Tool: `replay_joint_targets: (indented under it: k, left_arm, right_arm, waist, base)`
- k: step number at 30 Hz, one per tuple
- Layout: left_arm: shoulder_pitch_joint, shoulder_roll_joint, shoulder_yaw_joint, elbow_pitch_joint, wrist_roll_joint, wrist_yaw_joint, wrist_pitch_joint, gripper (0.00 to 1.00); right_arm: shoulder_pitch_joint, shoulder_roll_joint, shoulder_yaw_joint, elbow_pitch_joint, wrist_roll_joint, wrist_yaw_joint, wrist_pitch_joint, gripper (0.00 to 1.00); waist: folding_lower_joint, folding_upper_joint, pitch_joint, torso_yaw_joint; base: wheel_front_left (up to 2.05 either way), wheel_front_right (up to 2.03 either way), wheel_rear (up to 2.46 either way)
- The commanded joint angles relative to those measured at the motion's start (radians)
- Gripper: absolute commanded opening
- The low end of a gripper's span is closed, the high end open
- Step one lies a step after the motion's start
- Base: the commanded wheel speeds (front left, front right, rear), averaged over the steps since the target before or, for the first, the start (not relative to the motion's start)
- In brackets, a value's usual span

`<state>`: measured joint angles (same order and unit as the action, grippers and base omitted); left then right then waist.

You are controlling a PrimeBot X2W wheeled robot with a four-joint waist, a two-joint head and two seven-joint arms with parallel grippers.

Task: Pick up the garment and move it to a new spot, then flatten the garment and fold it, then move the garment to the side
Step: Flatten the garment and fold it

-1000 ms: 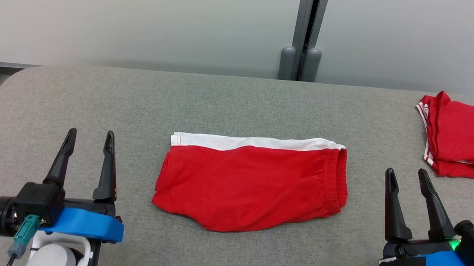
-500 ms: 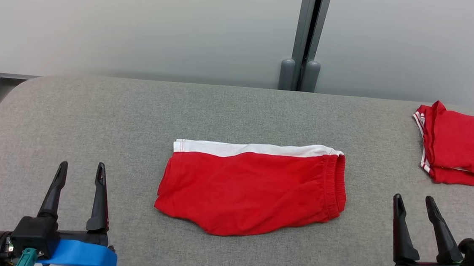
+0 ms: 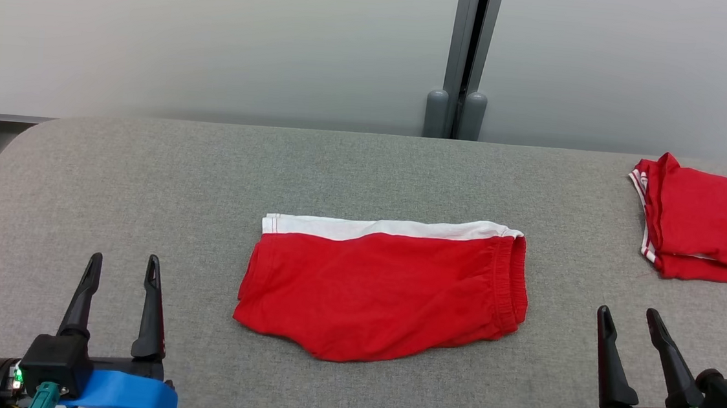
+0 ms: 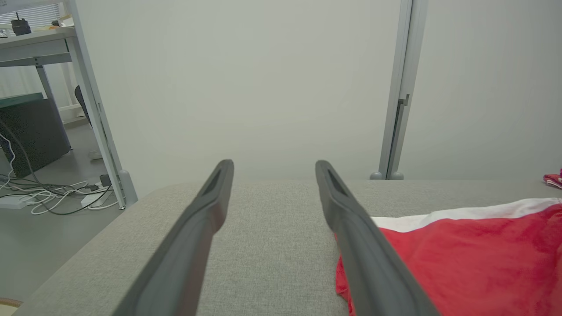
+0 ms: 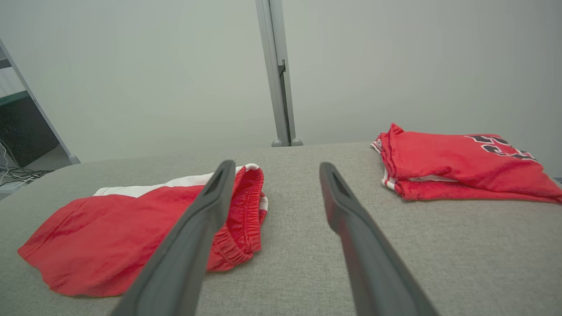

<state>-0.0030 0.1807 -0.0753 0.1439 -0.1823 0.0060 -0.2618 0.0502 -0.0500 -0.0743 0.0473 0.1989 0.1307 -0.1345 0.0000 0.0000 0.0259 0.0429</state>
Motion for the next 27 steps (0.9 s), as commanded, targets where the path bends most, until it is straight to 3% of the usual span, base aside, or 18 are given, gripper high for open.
replay_joint_targets:
  k: [1,8,15,27]
  left_arm:
    - [-0.007,-0.008,0.011,0.003,0.009,-0.009,-0.004,1.00]
    - [-0.016,-0.026,0.031,0.008,0.030,-0.027,-0.004,1.00]
    - [-0.048,-0.052,0.039,0.006,0.055,-0.047,-0.004,1.00]
    - [-0.102,-0.093,0.046,0.017,0.072,-0.068,-0.004,1.00]
  right_arm:
    - [-0.003,-0.001,-0.001,0.004,-0.004,0.000,-0.001,1.00]
    - [-0.066,-0.001,0.032,0.017,-0.020,0.000,-0.003,1.00]
    - [-0.242,-0.001,0.105,0.072,-0.066,0.000,0.004,1.00]
    - [-0.411,-0.018,0.073,0.411,-0.134,0.000,0.001,1.00]
  waist:
    - [0.0000,0.0000,0.000,0.000]
    - [0.0000,0.0000,0.013,0.003]
    - [0.0000,0.0000,0.054,0.025]
    - [0.0000,0.0000,0.136,0.094]
  base:
    - [0.00,0.00,0.00]
    - [0.00,0.00,0.00]
    - [0.00,0.00,0.00]
    - [0.00,0.00,0.00]
